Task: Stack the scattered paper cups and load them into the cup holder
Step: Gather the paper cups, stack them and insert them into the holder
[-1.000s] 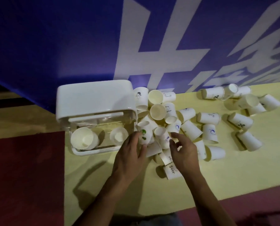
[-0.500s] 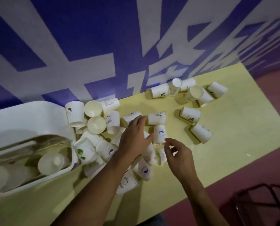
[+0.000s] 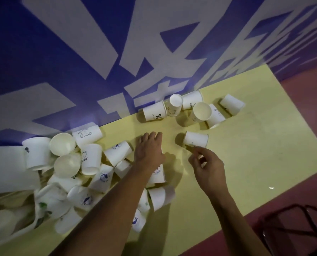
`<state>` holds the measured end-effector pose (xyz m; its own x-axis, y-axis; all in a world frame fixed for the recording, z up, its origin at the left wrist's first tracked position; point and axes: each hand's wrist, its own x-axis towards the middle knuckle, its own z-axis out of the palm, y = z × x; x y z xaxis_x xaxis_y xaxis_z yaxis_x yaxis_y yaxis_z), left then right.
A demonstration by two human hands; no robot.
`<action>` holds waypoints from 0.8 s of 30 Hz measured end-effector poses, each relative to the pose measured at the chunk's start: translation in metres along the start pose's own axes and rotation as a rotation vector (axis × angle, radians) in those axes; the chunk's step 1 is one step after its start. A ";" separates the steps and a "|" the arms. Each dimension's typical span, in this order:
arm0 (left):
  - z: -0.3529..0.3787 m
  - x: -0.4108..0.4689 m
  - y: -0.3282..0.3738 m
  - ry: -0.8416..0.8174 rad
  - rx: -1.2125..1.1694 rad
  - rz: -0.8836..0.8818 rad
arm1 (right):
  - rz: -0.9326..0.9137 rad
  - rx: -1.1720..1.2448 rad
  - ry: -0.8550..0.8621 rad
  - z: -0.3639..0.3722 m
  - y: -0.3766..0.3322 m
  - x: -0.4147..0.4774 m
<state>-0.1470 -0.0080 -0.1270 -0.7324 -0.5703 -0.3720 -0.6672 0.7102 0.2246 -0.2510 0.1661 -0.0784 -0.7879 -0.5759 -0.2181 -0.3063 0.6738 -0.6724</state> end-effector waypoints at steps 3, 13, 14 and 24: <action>-0.001 0.009 -0.001 0.010 -0.025 0.020 | 0.001 -0.001 0.076 -0.008 0.003 0.025; -0.048 -0.021 -0.014 0.377 -0.822 -0.130 | 0.055 -0.341 0.088 -0.015 -0.007 0.149; -0.048 -0.026 -0.017 0.369 -0.855 -0.144 | 0.065 -0.384 0.060 -0.012 -0.007 0.156; -0.039 -0.060 -0.041 0.352 -0.888 -0.181 | -0.017 -0.268 0.096 0.000 -0.013 0.142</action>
<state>-0.0811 -0.0188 -0.0791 -0.5108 -0.8337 -0.2098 -0.5279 0.1116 0.8419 -0.3590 0.0755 -0.1005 -0.8243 -0.5505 -0.1321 -0.4402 0.7700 -0.4618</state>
